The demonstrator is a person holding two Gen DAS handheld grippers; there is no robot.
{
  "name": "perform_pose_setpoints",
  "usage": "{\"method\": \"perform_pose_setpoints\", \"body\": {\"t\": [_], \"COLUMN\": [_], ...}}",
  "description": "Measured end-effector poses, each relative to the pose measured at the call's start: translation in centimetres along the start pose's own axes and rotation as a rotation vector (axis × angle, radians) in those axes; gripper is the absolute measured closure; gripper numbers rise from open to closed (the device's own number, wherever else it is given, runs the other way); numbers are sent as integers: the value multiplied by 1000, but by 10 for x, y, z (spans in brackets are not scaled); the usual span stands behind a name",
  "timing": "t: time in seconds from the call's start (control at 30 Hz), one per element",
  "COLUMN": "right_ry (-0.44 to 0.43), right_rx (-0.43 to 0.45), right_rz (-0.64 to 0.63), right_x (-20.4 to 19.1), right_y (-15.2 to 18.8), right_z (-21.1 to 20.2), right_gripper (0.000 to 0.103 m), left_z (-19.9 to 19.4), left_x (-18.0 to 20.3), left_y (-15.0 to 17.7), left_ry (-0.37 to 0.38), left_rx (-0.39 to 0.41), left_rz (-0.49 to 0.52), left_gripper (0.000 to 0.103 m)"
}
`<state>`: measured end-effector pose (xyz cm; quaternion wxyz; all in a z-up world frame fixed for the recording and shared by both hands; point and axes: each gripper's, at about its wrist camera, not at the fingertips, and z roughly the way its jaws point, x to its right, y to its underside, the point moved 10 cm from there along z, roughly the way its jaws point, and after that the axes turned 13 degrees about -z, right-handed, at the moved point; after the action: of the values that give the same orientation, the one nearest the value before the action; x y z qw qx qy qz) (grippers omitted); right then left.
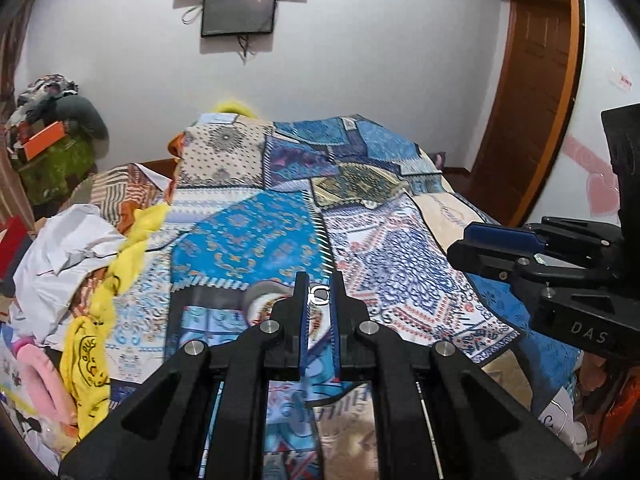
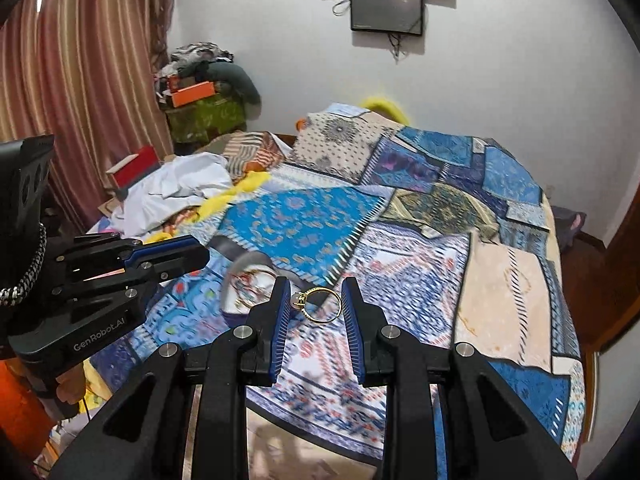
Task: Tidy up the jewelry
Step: 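Open the right gripper to drop the gold ring into the tin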
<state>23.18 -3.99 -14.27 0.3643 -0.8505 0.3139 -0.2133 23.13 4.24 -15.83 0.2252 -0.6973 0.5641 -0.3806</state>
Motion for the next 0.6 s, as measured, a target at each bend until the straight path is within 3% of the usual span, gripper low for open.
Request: {"method": "perform_pose_setpoints", "body": {"t": [0.2, 0.6], "right_ry": [-49, -127], "right_rx": [16, -48], "right_rz": [15, 32], "right_x": [-15, -33], "right_y": [-16, -21], "right_z": [15, 68], "right_gripper": [79, 79], "left_z": [2, 52], "left_x": [-22, -43], "left_y": [-3, 28], "left_ry": [-16, 0], "left_rx": [9, -111], "left_rz": [-36, -93], "left_gripper": [95, 95]}}
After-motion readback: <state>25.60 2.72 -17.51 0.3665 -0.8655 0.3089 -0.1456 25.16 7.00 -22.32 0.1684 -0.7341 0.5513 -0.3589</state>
